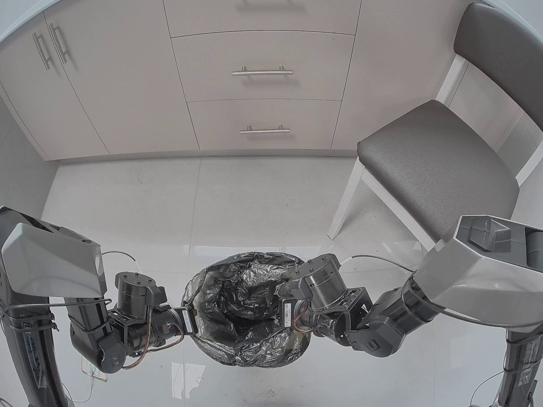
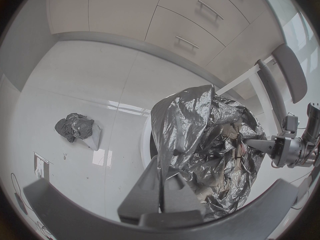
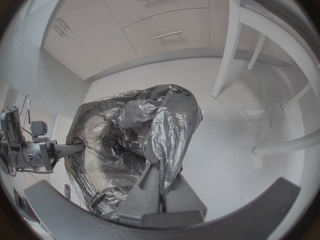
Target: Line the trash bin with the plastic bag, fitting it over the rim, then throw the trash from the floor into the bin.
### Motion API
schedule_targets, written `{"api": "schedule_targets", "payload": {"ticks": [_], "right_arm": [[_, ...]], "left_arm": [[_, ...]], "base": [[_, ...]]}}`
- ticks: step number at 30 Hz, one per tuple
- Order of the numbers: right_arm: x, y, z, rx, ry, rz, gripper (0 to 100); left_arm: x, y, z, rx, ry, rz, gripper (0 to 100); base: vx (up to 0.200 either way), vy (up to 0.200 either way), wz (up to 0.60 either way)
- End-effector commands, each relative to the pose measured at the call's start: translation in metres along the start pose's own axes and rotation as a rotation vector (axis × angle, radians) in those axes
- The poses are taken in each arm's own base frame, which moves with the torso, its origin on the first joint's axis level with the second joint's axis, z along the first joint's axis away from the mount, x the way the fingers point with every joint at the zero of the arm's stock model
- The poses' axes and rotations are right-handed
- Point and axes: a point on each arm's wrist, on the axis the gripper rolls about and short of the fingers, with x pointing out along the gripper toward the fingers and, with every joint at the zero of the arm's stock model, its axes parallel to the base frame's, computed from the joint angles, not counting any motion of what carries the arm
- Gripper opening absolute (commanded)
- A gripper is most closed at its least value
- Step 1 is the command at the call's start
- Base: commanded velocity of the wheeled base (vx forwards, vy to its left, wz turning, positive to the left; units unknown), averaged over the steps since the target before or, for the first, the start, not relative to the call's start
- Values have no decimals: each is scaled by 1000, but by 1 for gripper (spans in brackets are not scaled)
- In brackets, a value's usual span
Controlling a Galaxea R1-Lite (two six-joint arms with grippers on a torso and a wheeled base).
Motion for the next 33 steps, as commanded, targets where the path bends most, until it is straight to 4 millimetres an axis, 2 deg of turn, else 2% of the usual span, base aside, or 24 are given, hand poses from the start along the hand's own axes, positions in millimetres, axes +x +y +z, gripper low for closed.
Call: {"api": "schedule_targets", "payload": {"ticks": [1, 2, 12, 23, 26, 33], "right_arm": [[1, 0, 0, 0, 0, 0, 0], [1, 0, 0, 0, 0, 0, 0], [4, 2, 11, 13, -35, 6, 0], [9, -1, 12, 7, -51, -28, 0], [12, -1, 9, -1, -45, -32, 0], [14, -1, 7, -5, -40, -35, 0]], "left_arm": [[0, 0, 0, 0, -2, -2, 0], [0, 0, 0, 0, -2, -2, 100], [7, -2, 9, -1, -40, -13, 100], [13, 2, 14, -10, -59, -1, 100], [25, 8, 26, -25, -120, 48, 100], [36, 15, 45, -33, -192, 63, 100]], "base": [[0, 0, 0], [0, 0, 0], [0, 0, 0], [0, 0, 0], [0, 0, 0], [0, 0, 0]]}}
